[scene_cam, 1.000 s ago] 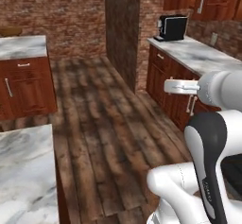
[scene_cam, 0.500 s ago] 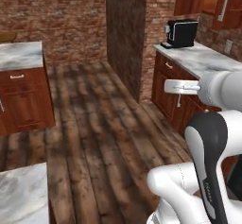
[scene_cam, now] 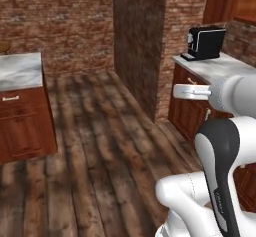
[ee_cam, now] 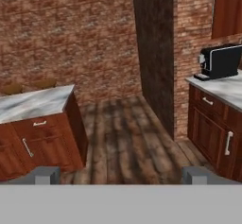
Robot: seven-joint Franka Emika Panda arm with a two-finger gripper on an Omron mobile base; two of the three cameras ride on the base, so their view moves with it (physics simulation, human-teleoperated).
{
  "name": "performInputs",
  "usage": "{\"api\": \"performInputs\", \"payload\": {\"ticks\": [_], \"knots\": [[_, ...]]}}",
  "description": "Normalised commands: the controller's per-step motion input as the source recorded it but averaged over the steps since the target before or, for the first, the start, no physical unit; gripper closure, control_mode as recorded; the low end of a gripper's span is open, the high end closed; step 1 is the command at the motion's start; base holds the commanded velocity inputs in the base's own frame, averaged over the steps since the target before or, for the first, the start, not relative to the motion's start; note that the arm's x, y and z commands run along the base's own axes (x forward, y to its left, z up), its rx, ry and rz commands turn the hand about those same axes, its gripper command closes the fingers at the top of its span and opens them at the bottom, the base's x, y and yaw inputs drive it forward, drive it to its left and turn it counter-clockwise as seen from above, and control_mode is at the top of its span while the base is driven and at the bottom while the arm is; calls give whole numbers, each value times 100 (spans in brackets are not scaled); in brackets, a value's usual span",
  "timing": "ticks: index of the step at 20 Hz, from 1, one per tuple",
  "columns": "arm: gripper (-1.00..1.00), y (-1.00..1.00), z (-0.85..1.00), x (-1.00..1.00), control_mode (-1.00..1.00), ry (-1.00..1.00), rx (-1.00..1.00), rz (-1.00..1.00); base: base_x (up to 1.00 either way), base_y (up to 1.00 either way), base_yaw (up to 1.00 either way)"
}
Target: Open the cabinet and move the ladle to the pot. Then close the cabinet.
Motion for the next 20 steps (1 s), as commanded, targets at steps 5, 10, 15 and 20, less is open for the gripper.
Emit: {"api": "performInputs", "payload": {"ticks": [5,10,15,20], "knots": [[-100,0,0,0,100,0,0,0,87,-13,-12],[-100,0,0,0,100,0,0,0,89,-16,-17],[-100,0,0,0,100,0,0,0,78,-24,-23],[-100,0,0,0,100,0,0,0,48,-25,-28]]}}
